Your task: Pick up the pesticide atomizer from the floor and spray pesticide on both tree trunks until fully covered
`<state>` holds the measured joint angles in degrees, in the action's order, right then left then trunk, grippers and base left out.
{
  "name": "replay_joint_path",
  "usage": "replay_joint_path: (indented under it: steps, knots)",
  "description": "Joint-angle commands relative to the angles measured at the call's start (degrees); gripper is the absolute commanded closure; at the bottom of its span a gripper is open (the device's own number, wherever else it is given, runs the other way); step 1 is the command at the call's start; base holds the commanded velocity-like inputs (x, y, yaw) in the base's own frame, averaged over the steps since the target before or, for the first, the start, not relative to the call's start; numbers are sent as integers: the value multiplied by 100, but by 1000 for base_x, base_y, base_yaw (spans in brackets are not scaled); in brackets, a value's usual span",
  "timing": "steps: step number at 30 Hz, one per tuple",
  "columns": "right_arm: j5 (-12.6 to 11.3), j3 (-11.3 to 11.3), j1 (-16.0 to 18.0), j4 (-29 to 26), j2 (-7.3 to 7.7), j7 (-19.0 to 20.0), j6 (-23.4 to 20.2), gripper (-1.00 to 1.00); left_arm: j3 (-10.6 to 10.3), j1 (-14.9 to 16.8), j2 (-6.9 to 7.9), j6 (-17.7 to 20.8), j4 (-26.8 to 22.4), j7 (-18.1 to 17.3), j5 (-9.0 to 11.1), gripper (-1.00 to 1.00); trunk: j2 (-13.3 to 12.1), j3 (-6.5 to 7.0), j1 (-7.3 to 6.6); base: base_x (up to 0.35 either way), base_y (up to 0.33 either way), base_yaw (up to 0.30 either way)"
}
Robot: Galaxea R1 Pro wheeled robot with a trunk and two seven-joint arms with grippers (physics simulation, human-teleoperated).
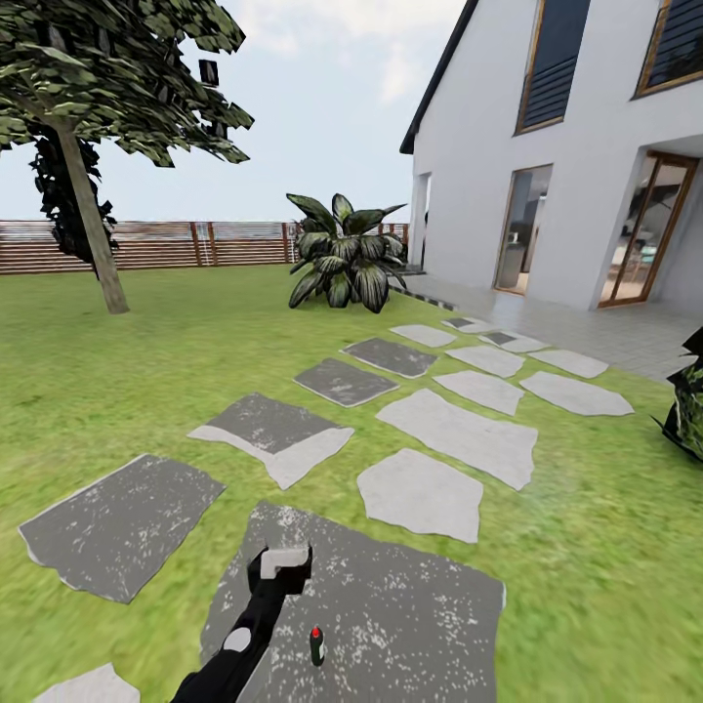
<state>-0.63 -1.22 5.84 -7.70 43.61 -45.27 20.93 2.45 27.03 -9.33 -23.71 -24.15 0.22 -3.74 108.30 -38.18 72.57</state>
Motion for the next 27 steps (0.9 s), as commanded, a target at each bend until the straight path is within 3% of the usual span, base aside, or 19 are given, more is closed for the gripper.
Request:
replay_joint_path:
  steps: [1, 11, 15, 19, 24, 27]
  knots:
    - [-7, -12, 4, 4, -13, 4, 34, -100, 24, 4, -9, -19, 21, 1, -39, -100, 44, -24, 22, 0, 0, 0]
    - [-7, -3, 3, -3, -130, 84, 34, -100, -26, 4, -67, -27, 77, -17, -48, -100, 445, -204, 241, 0, 0, 0]
    - [-7, -5, 4, -3, -139, 87, 34, -100, -190, 4, -67, -28, 77, -17, -48, -100, 606, -275, 329, 0, 0, 0]
    - [-13, -7, 4, -4, -192, 138, 31, -100, -484, 4, -67, -28, 77, -14, -44, -100, 766, -347, 417, 0, 0, 0]
    - [-9, -5, 4, -18, -389, 315, 27, -100, -625, 4, -67, -28, 77, -13, -41, -100, 967, -437, 527, 0, 0, 0]
    - [6, -3, 9, -104, -426, 345, 26, -100, -650, 4, -67, -28, 77, -13, -40, -100, 1087, -491, 593, 0, 0, 0]
